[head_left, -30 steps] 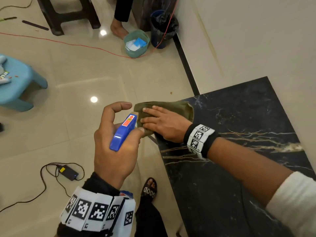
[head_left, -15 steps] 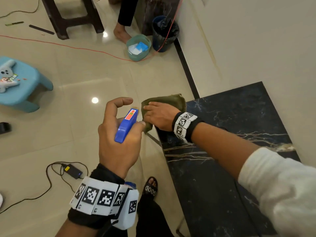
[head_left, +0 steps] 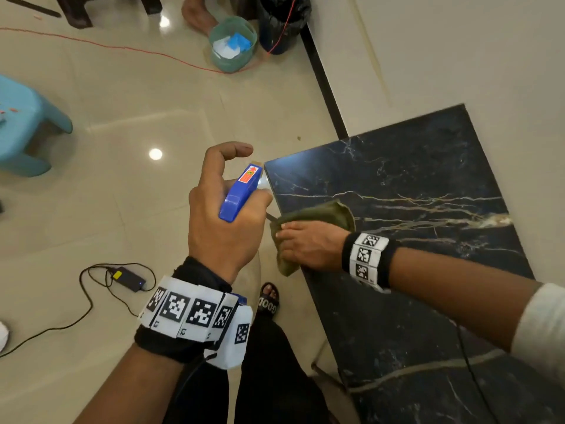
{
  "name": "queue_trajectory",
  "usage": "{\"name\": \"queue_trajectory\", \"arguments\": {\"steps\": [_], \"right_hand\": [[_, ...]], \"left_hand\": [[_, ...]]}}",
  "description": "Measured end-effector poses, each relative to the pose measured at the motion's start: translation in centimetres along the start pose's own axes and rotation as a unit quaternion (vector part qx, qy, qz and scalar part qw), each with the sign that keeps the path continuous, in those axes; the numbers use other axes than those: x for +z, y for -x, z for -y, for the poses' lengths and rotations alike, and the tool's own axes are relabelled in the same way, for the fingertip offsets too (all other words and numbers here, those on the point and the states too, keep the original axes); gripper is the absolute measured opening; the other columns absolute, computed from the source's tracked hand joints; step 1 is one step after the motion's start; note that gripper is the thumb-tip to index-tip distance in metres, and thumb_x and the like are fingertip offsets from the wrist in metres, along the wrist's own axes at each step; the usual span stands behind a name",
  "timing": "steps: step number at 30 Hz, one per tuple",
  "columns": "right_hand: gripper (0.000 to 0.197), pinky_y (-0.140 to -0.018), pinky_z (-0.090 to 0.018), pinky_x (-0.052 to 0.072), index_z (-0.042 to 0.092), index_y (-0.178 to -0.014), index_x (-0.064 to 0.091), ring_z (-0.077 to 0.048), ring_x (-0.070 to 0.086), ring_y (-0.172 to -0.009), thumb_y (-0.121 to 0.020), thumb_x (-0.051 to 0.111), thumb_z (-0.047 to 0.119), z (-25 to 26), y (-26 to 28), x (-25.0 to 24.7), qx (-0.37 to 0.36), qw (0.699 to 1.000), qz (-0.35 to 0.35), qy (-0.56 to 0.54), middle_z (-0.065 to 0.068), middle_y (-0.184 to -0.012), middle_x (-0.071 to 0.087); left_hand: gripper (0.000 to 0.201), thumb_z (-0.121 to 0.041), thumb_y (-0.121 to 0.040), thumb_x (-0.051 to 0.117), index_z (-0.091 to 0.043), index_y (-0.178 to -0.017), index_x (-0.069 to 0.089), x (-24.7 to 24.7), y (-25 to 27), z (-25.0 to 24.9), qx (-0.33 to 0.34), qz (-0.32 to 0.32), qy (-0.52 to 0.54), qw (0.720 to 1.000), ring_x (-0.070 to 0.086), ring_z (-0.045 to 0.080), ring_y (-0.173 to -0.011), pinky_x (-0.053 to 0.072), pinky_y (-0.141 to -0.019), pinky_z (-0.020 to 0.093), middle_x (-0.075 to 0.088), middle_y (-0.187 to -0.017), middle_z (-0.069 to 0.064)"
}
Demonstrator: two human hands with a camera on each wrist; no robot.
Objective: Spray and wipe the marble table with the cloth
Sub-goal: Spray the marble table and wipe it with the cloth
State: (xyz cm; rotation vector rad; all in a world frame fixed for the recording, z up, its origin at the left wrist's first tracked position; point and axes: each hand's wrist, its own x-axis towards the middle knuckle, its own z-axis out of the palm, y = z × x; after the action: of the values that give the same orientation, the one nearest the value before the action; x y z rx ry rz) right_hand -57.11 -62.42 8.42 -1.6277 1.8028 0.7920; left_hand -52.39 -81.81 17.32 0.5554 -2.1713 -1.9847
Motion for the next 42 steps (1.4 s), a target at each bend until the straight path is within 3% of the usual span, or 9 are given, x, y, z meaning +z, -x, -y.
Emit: {"name": "queue_trajectory", "arguments": {"steps": [6, 10, 13, 20, 24, 27, 34, 38, 42], "right_hand": [[0.044, -0.120, -0.042, 0.024, 0.025, -0.131, 0.061, -0.021, 0.037, -0.141, -0.090, 0.062, 0.038, -5.4, -5.6, -1.4, 0.098, 0.995, -0.019, -0.002, 0.005, -0.140, 0.058], [0.037, -0.123, -0.040, 0.014, 0.020, -0.130, 0.062, -0.021, 0.034, -0.144, -0.096, 0.052, 0.029, -1.0, -2.5, -0.8, 0.112, 0.986, -0.097, -0.074, 0.001, -0.140, 0.058], [0.039, -0.122, -0.042, 0.008, 0.016, -0.134, 0.059, -0.025, 0.027, -0.148, -0.096, 0.051, 0.023, 4.3, 1.6, 1.8, 0.089, 0.983, -0.084, -0.135, -0.003, -0.146, 0.053], [0.047, -0.123, -0.044, 0.016, 0.019, -0.131, 0.061, -0.025, 0.033, -0.145, -0.085, 0.070, 0.021, 10.8, 6.5, 4.8, 0.011, 0.995, 0.028, -0.100, -0.002, -0.143, 0.056], [0.027, -0.116, -0.040, 0.033, 0.028, -0.108, 0.073, -0.020, 0.053, -0.129, -0.086, 0.061, 0.018, 7.8, 3.0, 5.8, 0.040, 0.997, -0.062, -0.007, 0.007, -0.120, 0.069], [0.047, -0.115, -0.038, 0.031, 0.025, -0.112, 0.072, -0.019, 0.054, -0.127, -0.092, 0.031, 0.017, 8.9, 1.8, 6.2, 0.093, 0.992, -0.069, -0.052, 0.008, -0.120, 0.069], [0.047, -0.122, -0.043, 0.012, 0.017, -0.132, 0.060, -0.027, 0.026, -0.147, -0.102, 0.024, 0.026, 20.2, 8.2, 8.7, 0.117, 0.991, 0.005, -0.069, -0.003, -0.145, 0.053], [0.036, -0.122, -0.041, 0.015, 0.028, -0.132, 0.060, -0.022, 0.028, -0.146, -0.099, 0.047, 0.035, 18.8, 8.0, 8.3, 0.102, 0.993, -0.014, -0.056, 0.007, -0.145, 0.052], [0.048, -0.123, -0.045, 0.011, 0.025, -0.145, 0.046, -0.022, 0.016, -0.151, -0.098, 0.049, 0.036, 15.9, 5.7, 7.1, 0.152, 0.986, -0.040, -0.062, 0.005, -0.156, 0.039]], "left_hand": [[0.041, -0.009, -0.079, 0.063, -0.020, -0.118, 0.057, 1.2, 1.1, -0.2, 0.011, 0.052, -0.010, 0.999, 0.046, 0.033, -0.047, 0.047, -0.048, 0.047, 0.050, -0.054, 0.020], [0.042, -0.009, -0.078, 0.063, -0.023, -0.117, 0.058, 1.4, 1.4, 0.0, 0.012, 0.058, -0.008, 0.998, 0.045, 0.038, -0.050, 0.047, -0.050, 0.050, 0.051, -0.058, 0.024], [0.041, -0.010, -0.079, 0.063, -0.024, -0.116, 0.057, 2.0, 2.2, 0.4, 0.014, 0.075, -0.018, 0.997, 0.045, 0.040, -0.049, 0.046, -0.051, 0.050, 0.050, -0.055, 0.023], [0.041, -0.013, -0.080, 0.064, -0.021, -0.120, 0.057, 4.2, 6.9, 1.4, 0.020, 0.129, -0.025, 0.991, 0.048, 0.036, -0.047, 0.046, -0.048, 0.047, 0.051, -0.052, 0.015], [0.041, -0.009, -0.079, 0.064, -0.018, -0.119, 0.057, 6.1, 9.9, 2.7, 0.024, 0.125, -0.015, 0.992, 0.048, 0.039, -0.048, 0.046, -0.050, 0.048, 0.052, -0.055, 0.018], [0.042, -0.008, -0.079, 0.064, -0.018, -0.118, 0.057, 7.1, 12.3, 3.6, 0.030, 0.117, -0.018, 0.993, 0.049, 0.032, -0.048, 0.047, -0.050, 0.046, 0.053, -0.056, 0.013], [0.044, -0.013, -0.078, 0.066, -0.014, -0.122, 0.057, 7.1, 18.9, 5.2, 0.035, 0.082, -0.021, 0.996, 0.050, 0.033, -0.051, 0.050, -0.053, 0.047, 0.056, -0.063, 0.007], [0.044, -0.009, -0.077, 0.066, -0.019, -0.119, 0.058, 6.7, 22.5, 5.9, 0.022, 0.073, -0.011, 0.997, 0.053, 0.044, -0.057, 0.050, -0.053, 0.048, 0.064, -0.080, 0.011], [0.044, -0.007, -0.076, 0.064, -0.020, -0.117, 0.056, 5.5, 24.8, 6.5, 0.007, 0.084, -0.013, 0.996, 0.052, 0.029, -0.050, 0.046, -0.048, 0.034, 0.065, -0.069, 0.002]]}}
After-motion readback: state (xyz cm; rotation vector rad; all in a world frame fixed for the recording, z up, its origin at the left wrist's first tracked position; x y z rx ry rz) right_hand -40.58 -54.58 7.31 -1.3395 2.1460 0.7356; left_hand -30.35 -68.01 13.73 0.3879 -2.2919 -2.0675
